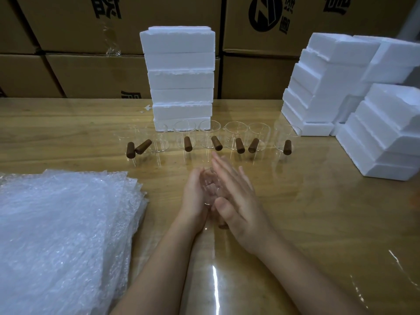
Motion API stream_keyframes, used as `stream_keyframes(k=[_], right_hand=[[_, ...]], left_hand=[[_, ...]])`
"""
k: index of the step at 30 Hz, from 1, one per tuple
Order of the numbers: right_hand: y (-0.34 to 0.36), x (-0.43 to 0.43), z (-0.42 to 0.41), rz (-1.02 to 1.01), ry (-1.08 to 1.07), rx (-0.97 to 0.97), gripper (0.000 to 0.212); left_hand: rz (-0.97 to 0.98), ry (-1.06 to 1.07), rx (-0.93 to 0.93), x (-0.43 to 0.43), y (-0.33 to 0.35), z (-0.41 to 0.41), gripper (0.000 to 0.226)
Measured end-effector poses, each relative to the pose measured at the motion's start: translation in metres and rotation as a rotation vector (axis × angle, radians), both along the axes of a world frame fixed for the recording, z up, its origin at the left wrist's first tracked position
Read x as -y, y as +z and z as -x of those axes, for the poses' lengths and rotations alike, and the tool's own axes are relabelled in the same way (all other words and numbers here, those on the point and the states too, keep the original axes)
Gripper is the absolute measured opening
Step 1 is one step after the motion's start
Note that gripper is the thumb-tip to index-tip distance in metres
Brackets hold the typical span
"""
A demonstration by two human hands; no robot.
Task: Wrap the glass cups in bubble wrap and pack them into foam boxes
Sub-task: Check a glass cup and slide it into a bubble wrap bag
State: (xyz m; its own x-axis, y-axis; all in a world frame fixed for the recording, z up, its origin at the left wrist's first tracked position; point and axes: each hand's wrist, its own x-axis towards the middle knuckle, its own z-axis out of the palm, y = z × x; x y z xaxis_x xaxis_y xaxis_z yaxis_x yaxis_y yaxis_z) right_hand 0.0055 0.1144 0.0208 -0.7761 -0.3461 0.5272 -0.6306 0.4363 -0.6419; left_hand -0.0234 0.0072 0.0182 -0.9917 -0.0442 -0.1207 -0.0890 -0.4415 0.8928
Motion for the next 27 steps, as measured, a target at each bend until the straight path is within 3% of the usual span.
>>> stream_keyframes(k=[8,11,18,27], right_hand=[[-0.008,-0.011,0.01,-0.082,-0.105,-0.003,0.068],[-0.009,-0.011,0.01,-0.083,-0.092,-0.01,0.064],[-0.01,-0.01,0.009,-0.048,-0.078,-0.022,0.052],[-0.01,-0.001,0.001,-0.126,-0.029,-0.158,0.06]], left_hand=[[-0.131,0.008,0.038,0.004,0.0,0.004,0.041],[-0.243,0.068,0.053,0.006,0.003,0.005,0.04],[-0.305,0.066,0.077,0.009,0.002,0.005,0.046],[-0.42,0.102,0.121,0.016,-0.005,0.01,0.048]])
